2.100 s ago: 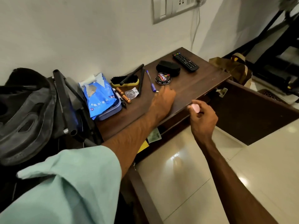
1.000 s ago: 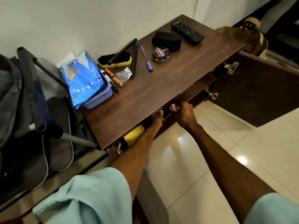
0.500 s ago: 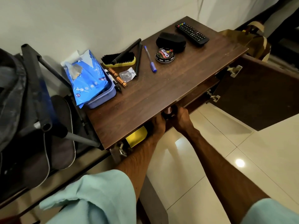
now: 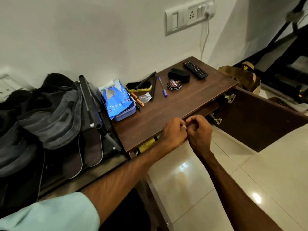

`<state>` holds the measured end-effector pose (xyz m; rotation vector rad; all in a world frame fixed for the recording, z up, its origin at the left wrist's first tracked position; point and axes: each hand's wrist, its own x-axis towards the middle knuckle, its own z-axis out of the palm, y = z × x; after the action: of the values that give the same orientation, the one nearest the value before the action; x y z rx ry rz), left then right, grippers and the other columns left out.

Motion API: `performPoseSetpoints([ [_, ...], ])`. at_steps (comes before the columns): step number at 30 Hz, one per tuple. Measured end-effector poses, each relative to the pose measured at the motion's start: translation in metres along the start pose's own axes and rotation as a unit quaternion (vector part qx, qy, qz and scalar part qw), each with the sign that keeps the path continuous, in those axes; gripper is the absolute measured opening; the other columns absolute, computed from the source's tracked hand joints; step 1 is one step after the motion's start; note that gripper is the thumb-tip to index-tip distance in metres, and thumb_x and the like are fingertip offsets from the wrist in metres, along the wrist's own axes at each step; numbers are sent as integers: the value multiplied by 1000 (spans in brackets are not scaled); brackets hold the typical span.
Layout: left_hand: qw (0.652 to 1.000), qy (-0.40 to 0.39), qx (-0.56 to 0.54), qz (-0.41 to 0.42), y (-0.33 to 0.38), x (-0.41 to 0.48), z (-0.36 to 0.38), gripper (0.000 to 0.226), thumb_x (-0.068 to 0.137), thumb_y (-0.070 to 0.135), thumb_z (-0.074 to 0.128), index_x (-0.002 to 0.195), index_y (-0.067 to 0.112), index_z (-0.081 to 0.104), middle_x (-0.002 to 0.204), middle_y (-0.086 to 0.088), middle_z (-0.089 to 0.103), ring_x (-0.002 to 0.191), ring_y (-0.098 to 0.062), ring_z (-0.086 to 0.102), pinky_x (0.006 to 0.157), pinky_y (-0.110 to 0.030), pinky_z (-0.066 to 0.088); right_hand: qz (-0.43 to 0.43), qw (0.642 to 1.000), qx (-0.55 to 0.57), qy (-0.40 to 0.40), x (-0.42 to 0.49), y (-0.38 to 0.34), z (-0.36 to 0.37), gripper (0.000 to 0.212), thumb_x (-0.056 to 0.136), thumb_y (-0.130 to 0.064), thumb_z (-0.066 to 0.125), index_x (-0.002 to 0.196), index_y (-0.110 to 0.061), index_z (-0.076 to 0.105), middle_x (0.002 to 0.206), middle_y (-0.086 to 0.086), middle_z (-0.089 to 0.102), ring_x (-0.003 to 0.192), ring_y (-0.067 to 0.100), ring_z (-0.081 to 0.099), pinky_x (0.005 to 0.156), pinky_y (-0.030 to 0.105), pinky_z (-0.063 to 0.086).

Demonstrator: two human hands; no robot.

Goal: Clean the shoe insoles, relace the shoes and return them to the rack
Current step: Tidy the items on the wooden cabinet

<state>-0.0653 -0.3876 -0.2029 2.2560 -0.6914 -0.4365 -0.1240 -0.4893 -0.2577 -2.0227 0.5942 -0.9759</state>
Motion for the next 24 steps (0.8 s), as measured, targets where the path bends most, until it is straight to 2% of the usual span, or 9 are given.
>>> performPoseSetpoints([
  [2, 999, 32, -7, 12, 7, 5, -28, 14, 94, 14, 59, 100, 16, 72, 86, 0, 73, 74, -12, 69, 70, -29, 57, -7, 1000, -5, 1, 20, -14, 7, 23, 82, 8, 59, 91, -9, 71, 90, 1, 71, 84, 16, 66, 79, 37, 56],
  [6, 990, 124, 69, 17, -4, 27, -81, 13, 91, 14, 58, 93, 21, 68, 92, 3, 70, 84, -15, 64, 75, -30, 52, 25, 995, -59, -73, 75, -38, 50, 20, 92, -7, 63, 110, -2, 70, 106, 14, 72, 100, 30, 67, 94, 42, 51],
  [9, 981, 128, 141, 39, -19, 39, -96, 8, 92, 11, 56, 93, 14, 64, 96, -5, 67, 90, -20, 63, 71, -30, 48, 31, 982, -127, -136, 114, -37, 89, 27, 95, -15, 63, 111, 8, 64, 109, 29, 67, 104, 45, 61, 91, 47, 42],
  [11, 970, 134, 193, 67, -25, 48, -102, 9, 94, 12, 57, 97, 9, 64, 100, -11, 66, 95, -27, 63, 74, -34, 48, 42, 969, -176, -169, 130, -33, 112, 32, 99, -22, 60, 112, 8, 60, 114, 31, 62, 108, 46, 58, 88, 48, 43],
  [14, 957, 119, 259, 60, -23, 64, -105, 14, 96, 16, 59, 107, 8, 63, 111, -13, 64, 107, -31, 59, 82, -38, 47, 45, 951, -237, -193, 140, -33, 132, 32, 102, -27, 58, 113, 2, 58, 120, 26, 59, 113, 43, 56, 92, 47, 44],
  [17, 954, 94, 284, 33, -17, 79, -105, 19, 97, 17, 59, 114, 8, 62, 119, -13, 63, 115, -31, 57, 90, -38, 46, 66, 949, -237, -197, 142, -37, 139, 26, 99, -22, 59, 109, 3, 60, 117, 27, 59, 111, 46, 59, 90, 48, 48],
  [20, 949, 97, 301, 10, -14, 100, -103, 17, 98, 15, 59, 112, 6, 63, 118, -15, 64, 113, -34, 61, 87, -39, 50, 116, 948, -219, -201, 134, -41, 127, 21, 94, -16, 60, 100, 4, 63, 109, 28, 62, 104, 46, 63, 82, 45, 53],
  [22, 939, 94, 330, -5, -15, 118, -101, 19, 98, 10, 58, 116, 5, 64, 121, -15, 65, 114, -34, 63, 85, -39, 53, 132, 951, -197, -196, 122, -42, 112, 20, 93, -14, 61, 99, 5, 62, 106, 27, 63, 101, 45, 63, 75, 42, 50],
  [24, 931, 88, 354, -21, -16, 132, -93, 24, 98, 7, 58, 120, 6, 66, 123, -16, 66, 116, -35, 64, 87, -41, 54, 145, 956, -177, -184, 111, -37, 97, 22, 89, -15, 65, 99, 5, 62, 103, 25, 64, 98, 43, 64, 74, 43, 54],
])
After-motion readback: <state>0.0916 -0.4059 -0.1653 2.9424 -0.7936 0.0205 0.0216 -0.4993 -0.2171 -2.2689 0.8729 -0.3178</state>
